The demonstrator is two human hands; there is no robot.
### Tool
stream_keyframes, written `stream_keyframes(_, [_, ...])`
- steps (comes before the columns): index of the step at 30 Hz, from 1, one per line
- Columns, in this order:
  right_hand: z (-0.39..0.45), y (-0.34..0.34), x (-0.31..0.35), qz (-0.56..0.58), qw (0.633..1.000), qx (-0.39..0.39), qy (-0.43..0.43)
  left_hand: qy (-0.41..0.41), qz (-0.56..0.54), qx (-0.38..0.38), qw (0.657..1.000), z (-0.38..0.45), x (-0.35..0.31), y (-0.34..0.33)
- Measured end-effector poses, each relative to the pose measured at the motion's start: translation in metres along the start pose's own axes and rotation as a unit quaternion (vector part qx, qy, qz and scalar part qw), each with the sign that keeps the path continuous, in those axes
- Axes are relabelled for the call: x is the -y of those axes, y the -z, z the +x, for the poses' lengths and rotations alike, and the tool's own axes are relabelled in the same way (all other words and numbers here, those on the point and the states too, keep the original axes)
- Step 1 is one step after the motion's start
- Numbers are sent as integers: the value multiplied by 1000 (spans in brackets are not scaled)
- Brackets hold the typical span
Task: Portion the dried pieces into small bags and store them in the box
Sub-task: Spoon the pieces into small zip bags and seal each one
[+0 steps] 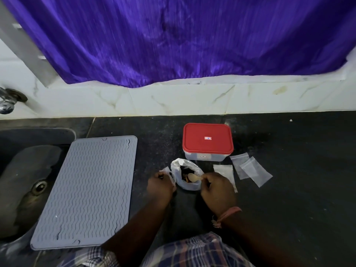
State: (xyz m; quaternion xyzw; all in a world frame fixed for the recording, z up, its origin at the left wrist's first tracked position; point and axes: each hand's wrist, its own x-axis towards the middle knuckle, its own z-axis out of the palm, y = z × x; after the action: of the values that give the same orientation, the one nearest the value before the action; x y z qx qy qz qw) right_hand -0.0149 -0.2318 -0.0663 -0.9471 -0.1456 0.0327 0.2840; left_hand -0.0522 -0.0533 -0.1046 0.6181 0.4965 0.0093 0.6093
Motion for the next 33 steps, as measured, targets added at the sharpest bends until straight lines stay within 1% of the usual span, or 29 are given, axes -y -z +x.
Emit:
stream_keyframes(2, [1, -2, 5, -21, 999, 25, 1, 14, -21, 27, 999, -14, -12, -3])
stream_keyframes(4, [5, -5, 11, -18, 999, 33, -13, 25, -60, 41, 997, -19, -14, -6])
stream_keyframes(8, [16, -6, 17, 60, 991, 39, -109, 81, -109, 83, 987, -19, -11, -10])
stream_keyframes(10, [20, -6, 14, 88, 983, 40, -153, 84, -125, 95, 984, -14, -6, -11])
stream_keyframes(12, [21, -8, 10, 146, 968, 40, -198, 77, -125, 90, 985, -18, -9, -11])
stream_keyframes(16, [19, -15, 3, 246, 931, -1, -270, 88, -151, 75, 982, -19, -13, -12])
stream_keyframes(19, [18, -18, 0, 322, 888, -3, -328, 71, -111, 47, 990, -18, -15, -12])
stream_keyframes(21, [17, -19, -2, 348, 870, -11, -348, 65, -94, 41, 993, -18, -17, -12])
stream_keyframes(25, [18, -21, -6, 356, 855, -7, -376, 59, -88, 30, 994, -16, -16, -7])
stream_keyframes(28, [18, -23, -12, 350, 858, -6, -377, 45, -80, 18, 996, -13, -14, -6])
stream_keyframes(31, [15, -22, -12, 354, 862, -14, -363, 22, -39, -19, 999, -7, -7, -4])
stream_keyframes(33, [15, -20, -10, 368, 856, -13, -363, -7, -6, -41, 999, -8, -9, 0])
